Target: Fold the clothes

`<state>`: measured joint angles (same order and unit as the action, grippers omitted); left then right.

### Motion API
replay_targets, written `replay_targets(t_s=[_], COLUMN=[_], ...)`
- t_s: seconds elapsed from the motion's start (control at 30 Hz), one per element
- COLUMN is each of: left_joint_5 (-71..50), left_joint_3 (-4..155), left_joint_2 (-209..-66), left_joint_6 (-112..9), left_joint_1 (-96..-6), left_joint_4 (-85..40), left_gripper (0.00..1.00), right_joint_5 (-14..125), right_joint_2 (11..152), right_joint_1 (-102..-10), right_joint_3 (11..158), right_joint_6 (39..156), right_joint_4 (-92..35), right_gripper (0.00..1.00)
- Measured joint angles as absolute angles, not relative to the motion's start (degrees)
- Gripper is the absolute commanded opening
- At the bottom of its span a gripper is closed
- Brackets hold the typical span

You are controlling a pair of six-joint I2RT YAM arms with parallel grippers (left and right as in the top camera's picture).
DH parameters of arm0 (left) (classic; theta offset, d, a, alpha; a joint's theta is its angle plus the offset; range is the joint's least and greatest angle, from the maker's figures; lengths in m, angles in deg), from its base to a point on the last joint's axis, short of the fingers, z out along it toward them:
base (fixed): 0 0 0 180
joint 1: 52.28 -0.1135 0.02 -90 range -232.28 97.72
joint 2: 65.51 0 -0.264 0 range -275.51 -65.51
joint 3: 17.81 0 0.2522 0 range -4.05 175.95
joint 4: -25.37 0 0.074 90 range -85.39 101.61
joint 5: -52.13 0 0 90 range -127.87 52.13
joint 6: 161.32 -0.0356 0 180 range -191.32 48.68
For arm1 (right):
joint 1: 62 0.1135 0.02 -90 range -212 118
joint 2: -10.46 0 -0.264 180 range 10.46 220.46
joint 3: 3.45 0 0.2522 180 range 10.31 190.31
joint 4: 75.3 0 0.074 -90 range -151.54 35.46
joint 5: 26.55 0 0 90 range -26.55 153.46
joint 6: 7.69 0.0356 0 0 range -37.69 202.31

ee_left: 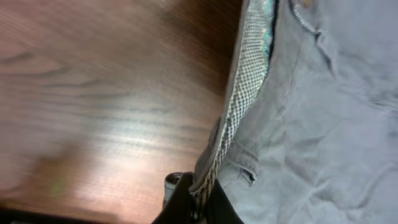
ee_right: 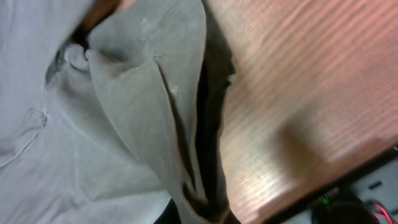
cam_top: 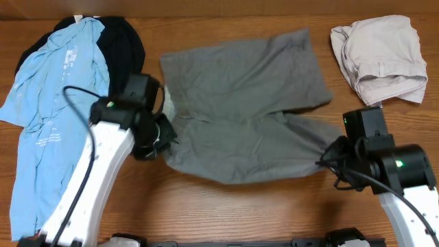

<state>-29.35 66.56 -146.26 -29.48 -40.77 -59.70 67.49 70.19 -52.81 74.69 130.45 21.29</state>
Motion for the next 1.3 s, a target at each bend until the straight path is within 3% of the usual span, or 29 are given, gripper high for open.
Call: replay_targets(t_s=[0.3,0.5,0.63,0.93,1.2,1.23,1.27,1.3], left_joint_5=[-30.05,-34.01,-38.05,-48.94,-50.6,-50.6,-50.64,-50.77], left_joint_3=[66.56,66.43,65.95,65.58,65.51,65.47,65.47,65.47], left_joint_2=[-133.61,-131.73,-134.02,-148.4,-163.79,-165.21,-166.28,-167.53], left_joint_6=[-29.78,-28.25,-25.89,-21.94,-20.43,-20.32,-20.25,-20.21], left_joint_1=[-40.75,-40.75,-40.75,-41.45,-45.19,-45.5,-45.65,-45.74], left_joint_4=[-65.67,-63.5,-58.48,-38.24,-24.88,-22.89,-21.25,-19.59], left_gripper=[0.04,0.04,0.04,0.04,0.04,0.08,0.22,0.4], right_joint_5=[66.42,65.83,65.3,65.0,64.41,64.14,63.88,63.75], right_joint_2=[62.97,64.98,75.72,97.44,110.21,111.69,113.22,114.49], right_joint_1=[-52.81,-52.81,-52.81,-52.81,-52.81,-52.81,-52.81,-52.81], right_joint_3=[76.76,77.96,78.27,78.4,78.47,78.47,78.49,78.49], right_joint_6=[129.68,124.57,120.29,112.55,108.57,108.35,108.2,108.29], right_joint_4=[26.14,12.39,-0.37,-26.97,-41.73,-43.17,-44.68,-45.84], right_gripper=[0.04,0.04,0.04,0.04,0.04,0.04,0.13,0.42])
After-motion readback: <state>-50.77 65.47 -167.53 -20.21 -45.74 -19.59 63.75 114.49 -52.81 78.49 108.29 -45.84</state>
